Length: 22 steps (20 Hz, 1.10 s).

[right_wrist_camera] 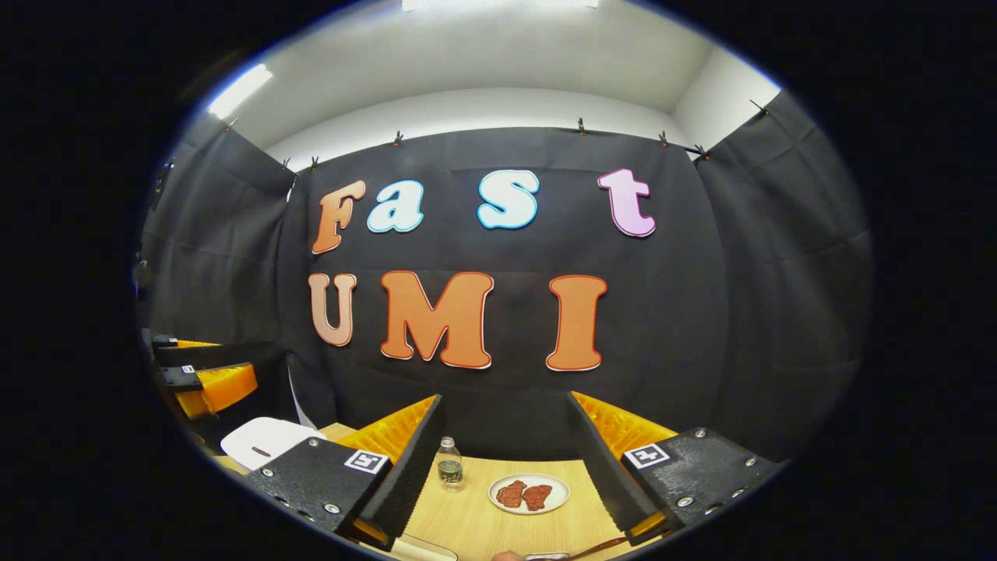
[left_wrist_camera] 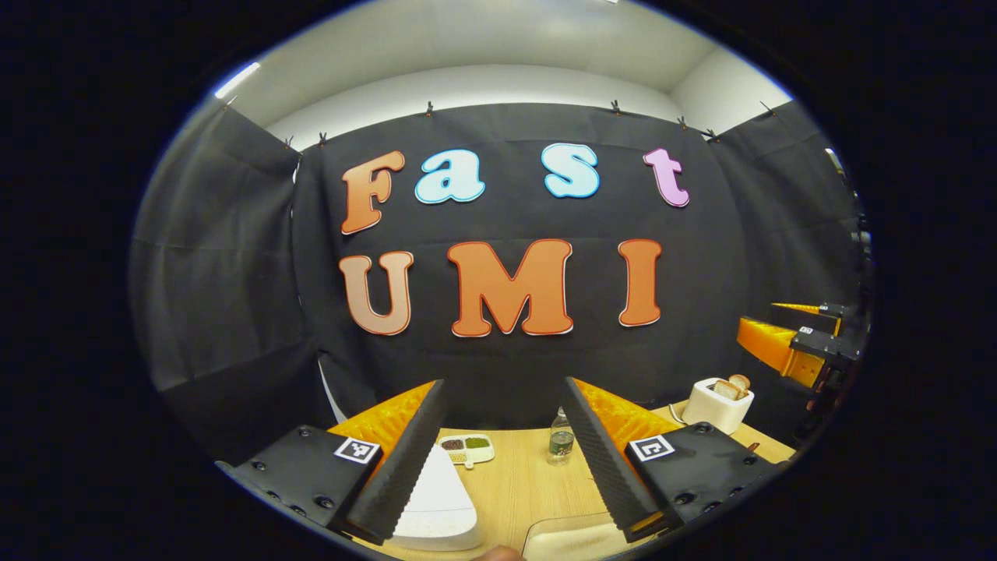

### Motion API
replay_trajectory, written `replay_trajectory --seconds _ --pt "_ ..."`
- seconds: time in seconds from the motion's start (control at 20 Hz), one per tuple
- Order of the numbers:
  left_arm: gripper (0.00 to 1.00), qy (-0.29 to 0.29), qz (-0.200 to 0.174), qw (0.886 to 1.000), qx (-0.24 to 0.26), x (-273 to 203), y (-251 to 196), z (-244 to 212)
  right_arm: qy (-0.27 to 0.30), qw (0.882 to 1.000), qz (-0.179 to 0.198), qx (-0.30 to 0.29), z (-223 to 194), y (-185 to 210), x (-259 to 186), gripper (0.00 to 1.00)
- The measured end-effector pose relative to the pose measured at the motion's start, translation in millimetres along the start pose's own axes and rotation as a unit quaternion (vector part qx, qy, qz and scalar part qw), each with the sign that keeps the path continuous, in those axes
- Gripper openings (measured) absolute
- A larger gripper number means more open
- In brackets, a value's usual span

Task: Close the left gripper, press the button to open the rice cooker; take a wooden spoon from the chopstick holder with the right hand, scoop a spoonful of rice and pour it into the rice cooker, then put the wooden spoon back into the chopstick holder.

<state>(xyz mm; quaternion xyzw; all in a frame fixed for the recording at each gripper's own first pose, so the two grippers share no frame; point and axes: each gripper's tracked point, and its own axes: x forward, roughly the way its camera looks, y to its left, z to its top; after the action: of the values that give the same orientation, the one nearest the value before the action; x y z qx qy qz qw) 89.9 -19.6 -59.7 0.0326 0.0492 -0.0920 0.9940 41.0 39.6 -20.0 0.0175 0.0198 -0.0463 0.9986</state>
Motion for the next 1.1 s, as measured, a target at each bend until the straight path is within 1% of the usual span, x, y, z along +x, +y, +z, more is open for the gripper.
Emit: replay_trajectory --seconds 0.05,0.15,0.3,0.4,0.45,0.5,0.65,0.8,1.0,1.05,1.1 --pt "0.96 0.000 0.005 1.000 0.002 -1.7 0.8 -2.7 0.000 1.000 0.004 0.004 0.6 3.0 0.6 0.94" --pt "1.00 -0.002 -0.003 1.000 0.003 -6.3 -7.1 -5.2 -0.002 1.000 0.006 0.007 4.2 1.6 2.4 0.95" --pt "0.98 -0.014 -0.013 1.000 0.018 -10.9 -14.5 2.1 0.001 1.000 0.000 -0.011 -0.4 -0.1 3.2 0.95" --pt "0.96 -0.022 -0.010 1.000 0.019 -11.8 -13.9 4.7 0.000 1.000 0.007 -0.018 0.6 7.9 2.9 0.95" --pt "0.96 -0.026 -0.010 0.999 0.016 -12.0 -15.1 6.5 -0.002 1.000 0.009 -0.018 1.8 10.7 2.6 0.95" --pt "1.00 -0.029 -0.012 0.999 0.014 -12.3 -16.8 8.2 -0.004 1.000 0.011 -0.018 3.0 13.8 3.3 0.94" --pt "1.00 -0.034 -0.014 0.999 0.006 -14.4 -14.8 6.6 -0.003 1.000 0.014 -0.017 2.1 15.8 3.8 0.95" --pt "1.00 -0.039 0.004 0.999 0.002 -14.5 -1.9 8.4 0.005 1.000 0.016 -0.012 -2.9 17.8 5.8 0.95" --pt "1.00 -0.044 0.011 0.999 -0.015 -19.3 4.0 5.0 0.014 1.000 0.014 -0.015 -7.5 18.9 8.6 0.95" --pt "0.96 -0.046 0.013 0.999 -0.016 -18.3 6.7 6.9 0.012 1.000 0.016 -0.014 -6.0 20.9 9.3 0.95" --pt "0.96 -0.048 0.015 0.999 -0.016 -19.2 8.6 8.2 0.010 1.000 0.017 -0.012 -4.9 22.4 10.6 0.95"
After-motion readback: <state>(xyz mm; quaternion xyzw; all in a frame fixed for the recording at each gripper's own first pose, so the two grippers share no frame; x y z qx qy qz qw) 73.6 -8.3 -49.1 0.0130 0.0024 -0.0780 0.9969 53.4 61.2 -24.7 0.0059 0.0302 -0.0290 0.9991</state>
